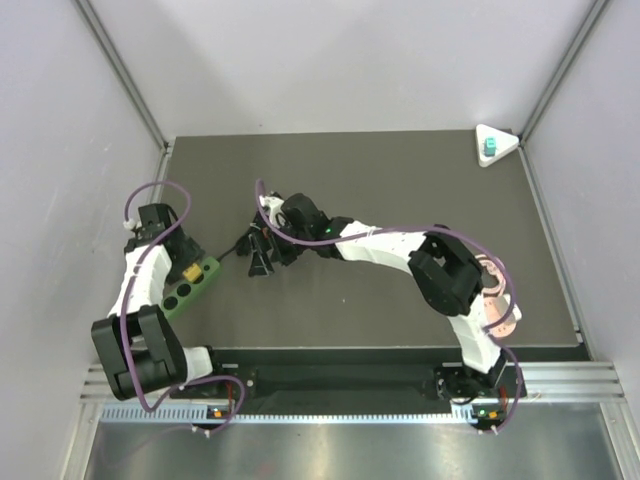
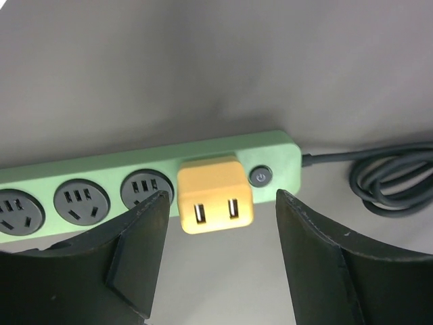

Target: Pull the plug off the socket

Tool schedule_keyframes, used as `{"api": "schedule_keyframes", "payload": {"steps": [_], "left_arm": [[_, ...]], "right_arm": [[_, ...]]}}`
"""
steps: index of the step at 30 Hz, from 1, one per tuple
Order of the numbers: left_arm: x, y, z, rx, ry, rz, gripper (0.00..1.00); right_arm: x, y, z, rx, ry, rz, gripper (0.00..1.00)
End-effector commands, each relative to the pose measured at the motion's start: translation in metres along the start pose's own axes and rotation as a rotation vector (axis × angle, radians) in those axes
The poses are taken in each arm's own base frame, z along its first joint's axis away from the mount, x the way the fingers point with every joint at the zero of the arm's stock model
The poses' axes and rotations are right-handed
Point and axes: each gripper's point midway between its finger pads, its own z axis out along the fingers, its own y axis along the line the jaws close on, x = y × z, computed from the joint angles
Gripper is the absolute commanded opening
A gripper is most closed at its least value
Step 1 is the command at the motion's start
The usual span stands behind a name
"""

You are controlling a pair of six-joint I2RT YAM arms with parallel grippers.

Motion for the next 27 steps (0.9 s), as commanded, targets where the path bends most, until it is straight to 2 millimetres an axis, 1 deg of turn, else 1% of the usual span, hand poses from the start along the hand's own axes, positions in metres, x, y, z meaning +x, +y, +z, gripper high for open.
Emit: {"api": "schedule_keyframes", "payload": {"steps": [1, 2, 4, 5, 6, 9, 10, 11, 12, 13, 14, 15, 17, 19, 20, 21, 22, 23, 24, 25, 26, 27], "left_arm": [[-0.008, 0.003, 0.008, -0.024, -0.039, 0.023, 0.69], [-0.008, 0.003, 0.009, -0.026, -0.038, 0.022, 0.69], [-0.009, 0.002, 0.009, -0.022, -0.043, 0.032, 0.68], [-0.011, 0.002, 0.01, -0.021, -0.047, 0.031, 0.68], [-0.011, 0.001, 0.01, -0.016, -0.05, 0.034, 0.65], [-0.01, 0.002, 0.011, -0.02, -0.042, 0.034, 0.62], [-0.01, 0.003, 0.012, -0.027, -0.044, 0.033, 0.62], [-0.01, 0.003, 0.012, -0.026, -0.046, 0.036, 0.61], [-0.01, 0.003, 0.012, -0.024, -0.047, 0.039, 0.6], [-0.009, 0.002, 0.012, -0.02, -0.045, 0.039, 0.57], [-0.008, 0.002, 0.012, -0.017, -0.043, 0.039, 0.56], [-0.006, 0.002, 0.012, -0.012, -0.04, 0.038, 0.55], [-0.004, 0.001, 0.012, -0.003, -0.034, 0.038, 0.53], [-0.003, 0.002, 0.012, -0.002, -0.032, 0.044, 0.52], [-0.003, 0.003, 0.012, -0.011, -0.033, 0.046, 0.51], [-0.003, 0.005, 0.012, -0.015, -0.033, 0.048, 0.51], [-0.003, 0.004, 0.012, -0.012, -0.035, 0.049, 0.5], [-0.002, 0.004, 0.012, -0.011, -0.031, 0.05, 0.43], [-0.003, 0.003, 0.011, -0.005, -0.031, 0.046, 0.4], [-0.002, 0.002, 0.011, -0.004, -0.029, 0.046, 0.38], [-0.003, 0.002, 0.011, -0.001, -0.03, 0.045, 0.34], [-0.002, 0.001, 0.011, 0.003, -0.027, 0.045, 0.31]], "right_arm": [[-0.035, 0.013, 0.014, -0.078, -0.091, 0.104, 1.0], [-0.038, 0.014, 0.021, -0.103, -0.105, 0.115, 1.0], [-0.042, 0.016, 0.028, -0.122, -0.116, 0.161, 1.0], [-0.045, 0.016, 0.035, -0.139, -0.123, 0.162, 0.99], [-0.048, 0.016, 0.037, -0.145, -0.125, 0.17, 0.96], [-0.055, 0.017, 0.048, -0.17, -0.133, 0.184, 0.93], [-0.064, 0.021, 0.049, -0.184, -0.148, 0.18, 0.88], [-0.06, 0.016, 0.056, -0.18, -0.139, 0.187, 0.87], [-0.061, 0.015, 0.059, -0.185, -0.139, 0.191, 0.84], [-0.068, 0.018, 0.06, -0.194, -0.153, 0.194, 0.82], [-0.063, 0.013, 0.069, -0.198, -0.145, 0.2, 0.8], [-0.064, 0.013, 0.071, -0.208, -0.149, 0.211, 0.76], [-0.066, 0.014, 0.08, -0.242, -0.163, 0.205, 0.69], [-0.07, 0.015, 0.088, -0.272, -0.181, 0.221, 0.65], [-0.07, 0.018, 0.091, -0.283, -0.18, 0.221, 0.61], [-0.071, 0.018, 0.094, -0.289, -0.181, 0.222, 0.55], [-0.075, 0.019, 0.098, -0.296, -0.192, 0.215, 0.51], [-0.075, 0.02, 0.101, -0.298, -0.196, 0.214, 0.46], [-0.077, 0.022, 0.103, -0.303, -0.202, 0.213, 0.42], [-0.084, 0.028, 0.103, -0.319, -0.22, 0.207, 0.38], [-0.081, 0.025, 0.109, -0.318, -0.219, 0.214, 0.36], [-0.081, 0.028, 0.112, -0.325, -0.22, 0.216, 0.34]]}}
